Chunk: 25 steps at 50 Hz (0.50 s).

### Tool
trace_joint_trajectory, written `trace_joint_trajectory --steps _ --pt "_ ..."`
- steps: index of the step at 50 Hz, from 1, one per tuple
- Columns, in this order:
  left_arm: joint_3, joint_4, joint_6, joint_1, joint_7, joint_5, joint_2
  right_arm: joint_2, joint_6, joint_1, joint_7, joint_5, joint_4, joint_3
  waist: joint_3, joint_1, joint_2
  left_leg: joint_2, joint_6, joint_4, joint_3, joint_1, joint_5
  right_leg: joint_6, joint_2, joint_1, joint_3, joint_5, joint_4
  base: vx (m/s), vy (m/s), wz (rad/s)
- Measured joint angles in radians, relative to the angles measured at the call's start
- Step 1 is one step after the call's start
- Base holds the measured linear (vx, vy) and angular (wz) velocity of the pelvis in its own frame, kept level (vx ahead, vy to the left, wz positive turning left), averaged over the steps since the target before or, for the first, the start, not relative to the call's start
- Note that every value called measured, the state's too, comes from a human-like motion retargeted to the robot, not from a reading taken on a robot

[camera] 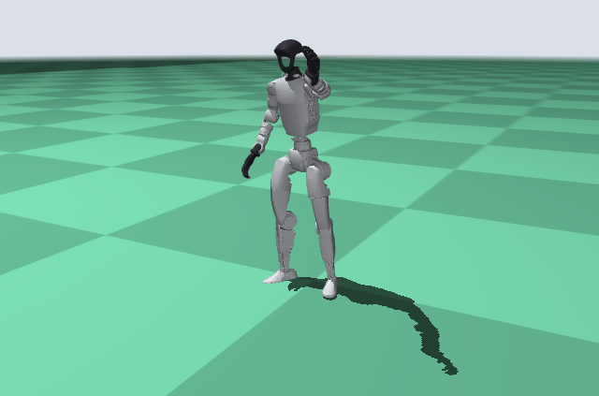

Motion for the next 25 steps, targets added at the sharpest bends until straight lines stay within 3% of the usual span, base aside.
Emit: trace_joint_trajectory --steps 5,8,10,15,20,25 --pt "-0.021 -0.119 -0.097 0.204 -0.179 0.324 0.071 -0.006 -0.063 0.034 0.090 -0.064 0.020 0.035 -0.014 -0.012 -0.011 -0.013 0.002 0.015 -0.052 -0.014 -0.010 0.000 -0.034 0.013 -0.039 -0.022 0.025 0.03 0.07 0.54" --pt "0.001 -0.118 -0.082 0.286 -0.157 0.500 0.096 -0.005 -0.087 0.049 0.099 -0.084 0.019 0.047 -0.015 -0.017 -0.020 -0.024 0.006 0.020 -0.079 -0.018 -0.014 0.000 -0.056 0.019 -0.059 -0.038 0.047 0.03 0.07 0.49" --pt "0.044 -0.076 -0.041 0.331 -0.102 0.511 0.090 -0.001 -0.087 0.050 0.081 -0.086 0.016 0.051 -0.012 -0.013 -0.026 -0.029 0.009 0.020 -0.090 -0.018 -0.015 -0.001 -0.066 0.022 -0.067 -0.046 0.057 0.02 0.04 0.28" --pt "0.289 0.079 0.047 0.389 0.099 0.241 0.022 0.023 -0.062 0.043 0.007 -0.087 0.005 0.032 -0.002 0.040 -0.048 -0.032 0.013 0.021 -0.072 -0.007 -0.022 -0.003 -0.081 -0.004 -0.057 -0.077 0.117 0.01 -0.01 -0.12" --pt "0.569 0.056 0.006 0.444 0.281 -0.139 -0.049 0.042 -0.005 0.035 -0.065 -0.047 -0.007 -0.017 0.009 0.070 -0.047 -0.027 0.014 0.006 -0.088 -0.005 -0.012 0.000 -0.056 0.033 -0.067 -0.044 0.044 0.00 0.00 0.06" --pt "0.697 -0.105 -0.036 0.750 0.239 -0.060 -0.131 0.036 -0.013 0.040 -0.053 -0.055 0.000 -0.040 0.010 0.115 -0.040 -0.022 0.008 0.006 -0.103 -0.009 -0.011 0.000 -0.052 0.040 -0.083 -0.044 0.039 0.01 0.00 0.10"
